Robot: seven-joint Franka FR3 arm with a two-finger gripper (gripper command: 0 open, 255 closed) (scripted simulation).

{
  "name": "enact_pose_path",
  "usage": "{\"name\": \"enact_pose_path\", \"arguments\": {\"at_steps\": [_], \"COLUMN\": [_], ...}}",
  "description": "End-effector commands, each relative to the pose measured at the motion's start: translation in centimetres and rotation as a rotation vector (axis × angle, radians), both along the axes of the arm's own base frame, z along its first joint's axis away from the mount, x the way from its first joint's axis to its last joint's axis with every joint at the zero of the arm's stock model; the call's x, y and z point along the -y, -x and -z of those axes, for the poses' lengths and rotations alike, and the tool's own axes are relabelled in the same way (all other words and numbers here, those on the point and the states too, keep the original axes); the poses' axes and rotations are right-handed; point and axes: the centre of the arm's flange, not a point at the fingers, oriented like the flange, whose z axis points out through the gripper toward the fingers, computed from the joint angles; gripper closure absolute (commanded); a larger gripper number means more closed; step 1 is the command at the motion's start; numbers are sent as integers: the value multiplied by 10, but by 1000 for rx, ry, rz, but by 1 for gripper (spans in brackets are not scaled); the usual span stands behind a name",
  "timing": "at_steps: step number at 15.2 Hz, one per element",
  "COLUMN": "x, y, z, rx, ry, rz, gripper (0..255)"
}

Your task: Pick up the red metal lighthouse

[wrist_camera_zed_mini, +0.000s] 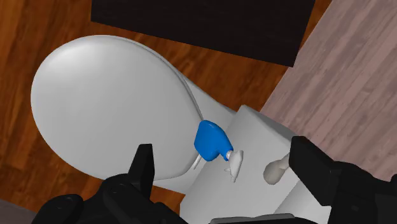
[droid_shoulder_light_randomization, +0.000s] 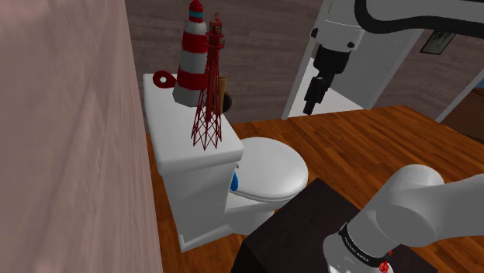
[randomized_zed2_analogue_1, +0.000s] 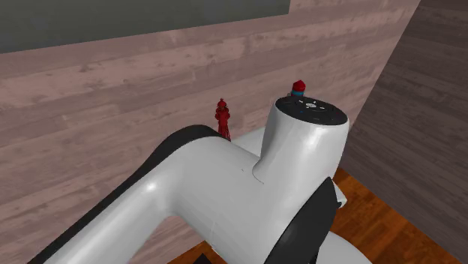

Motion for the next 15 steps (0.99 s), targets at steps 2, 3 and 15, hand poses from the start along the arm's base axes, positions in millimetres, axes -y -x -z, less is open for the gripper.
{"name": "enact_pose_path", "arguments": {"at_steps": [2, 3, 15], "x": [-10, -20, -131], "y": [-3, -6, -45], "z": [-6, -12, -92], "rx": [10, 20, 142], "ry": [-7, -14, -98], "rz": [9, 19, 132], "gripper": [0, 0, 0]}}
